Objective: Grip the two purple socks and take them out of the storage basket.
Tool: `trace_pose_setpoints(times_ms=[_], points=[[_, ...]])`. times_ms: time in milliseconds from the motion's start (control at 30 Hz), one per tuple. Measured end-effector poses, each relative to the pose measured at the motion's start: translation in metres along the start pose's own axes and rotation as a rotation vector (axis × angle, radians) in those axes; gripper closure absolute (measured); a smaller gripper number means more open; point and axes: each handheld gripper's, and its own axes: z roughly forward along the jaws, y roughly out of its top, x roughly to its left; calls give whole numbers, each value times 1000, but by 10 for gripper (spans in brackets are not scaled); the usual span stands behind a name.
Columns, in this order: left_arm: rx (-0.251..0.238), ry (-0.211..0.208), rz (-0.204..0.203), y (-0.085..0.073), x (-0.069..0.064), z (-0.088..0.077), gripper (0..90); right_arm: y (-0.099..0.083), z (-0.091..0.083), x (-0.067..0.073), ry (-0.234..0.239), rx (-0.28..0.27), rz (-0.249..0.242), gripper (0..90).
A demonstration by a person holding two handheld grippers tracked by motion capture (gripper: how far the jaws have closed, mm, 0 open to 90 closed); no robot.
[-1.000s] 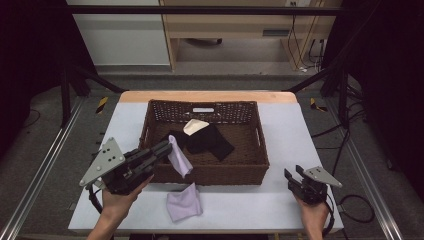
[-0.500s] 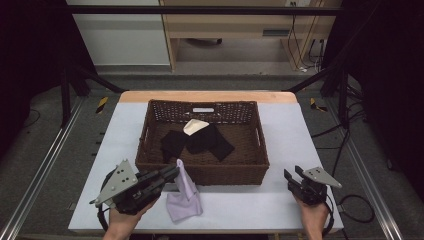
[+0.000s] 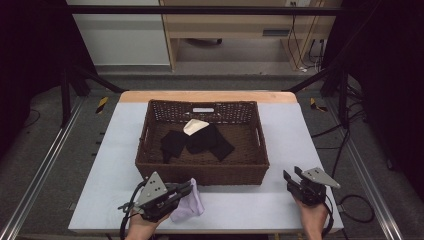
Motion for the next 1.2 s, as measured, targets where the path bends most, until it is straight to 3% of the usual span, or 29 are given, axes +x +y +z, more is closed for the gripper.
trace_pose_setpoints(times_ms=[300, 500, 633, 800, 1000, 1033, 1200], points=[[109, 16, 8, -22, 2, 37, 842, -2, 2, 2, -3, 12, -10, 535], [101, 4, -18, -23, 4, 41, 784, -2, 3, 2, -8, 16, -12, 520], [68, 31, -25, -21, 7, 30, 588, -2, 3, 2, -12, 16, -8, 501], [35, 104, -9, -20, 17, 4, 478, -2, 2, 1, -20, 11, -1, 472], [34, 165, -8, -30, 29, -21, 426, -3, 1, 0, -37, 10, 8, 384], [36, 192, -16, -34, 35, -30, 411, -3, 1, 0, -44, 10, 8, 354], [44, 252, -46, -43, 51, -44, 386, -4, 1, -1, -49, 13, 17, 299]])
